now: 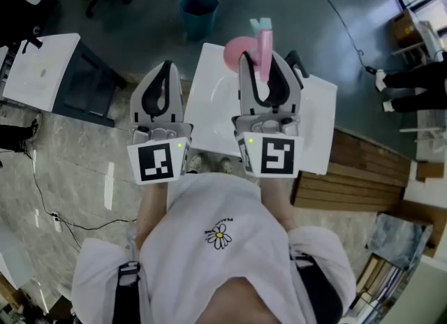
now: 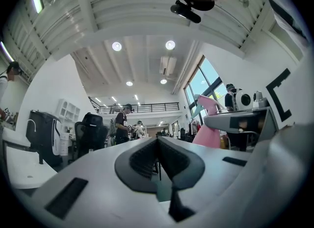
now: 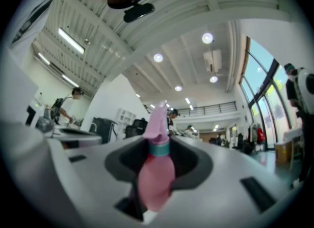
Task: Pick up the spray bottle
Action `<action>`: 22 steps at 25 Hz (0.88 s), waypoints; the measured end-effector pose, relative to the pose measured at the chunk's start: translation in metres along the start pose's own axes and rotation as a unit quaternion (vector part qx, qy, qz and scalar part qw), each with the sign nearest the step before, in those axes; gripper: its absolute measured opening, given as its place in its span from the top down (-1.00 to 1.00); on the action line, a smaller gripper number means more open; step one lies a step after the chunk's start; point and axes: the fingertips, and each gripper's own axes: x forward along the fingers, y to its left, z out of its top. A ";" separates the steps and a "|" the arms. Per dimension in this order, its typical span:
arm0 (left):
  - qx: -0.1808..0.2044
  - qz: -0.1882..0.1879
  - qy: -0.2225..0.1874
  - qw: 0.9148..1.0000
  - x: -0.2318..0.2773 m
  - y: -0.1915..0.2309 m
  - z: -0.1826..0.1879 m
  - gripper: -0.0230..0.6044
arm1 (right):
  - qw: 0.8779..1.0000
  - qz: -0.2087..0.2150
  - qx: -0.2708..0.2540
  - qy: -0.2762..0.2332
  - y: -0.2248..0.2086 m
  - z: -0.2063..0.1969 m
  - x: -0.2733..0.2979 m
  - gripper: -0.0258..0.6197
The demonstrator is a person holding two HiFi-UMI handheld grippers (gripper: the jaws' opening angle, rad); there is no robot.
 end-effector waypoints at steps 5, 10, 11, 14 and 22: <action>0.005 0.002 -0.008 1.000 -0.001 -0.003 0.003 0.87 | 1.000 -0.007 0.020 -0.003 -0.002 -0.008 -0.021 0.44; 0.010 0.002 -0.011 1.000 -0.005 -0.004 0.006 0.86 | 1.000 -0.010 0.026 0.006 -0.002 -0.015 -0.033 0.44; 0.010 0.001 -0.011 1.000 -0.005 -0.004 0.006 0.86 | 1.000 -0.011 0.025 0.008 -0.002 -0.016 -0.034 0.44; 0.009 -0.001 -0.013 1.000 -0.004 -0.006 0.007 0.87 | 0.999 -0.013 0.027 0.011 -0.003 -0.019 -0.034 0.44; 0.009 -0.006 -0.013 1.000 -0.004 -0.009 0.008 0.87 | 1.000 -0.016 0.021 0.012 -0.004 -0.018 -0.033 0.44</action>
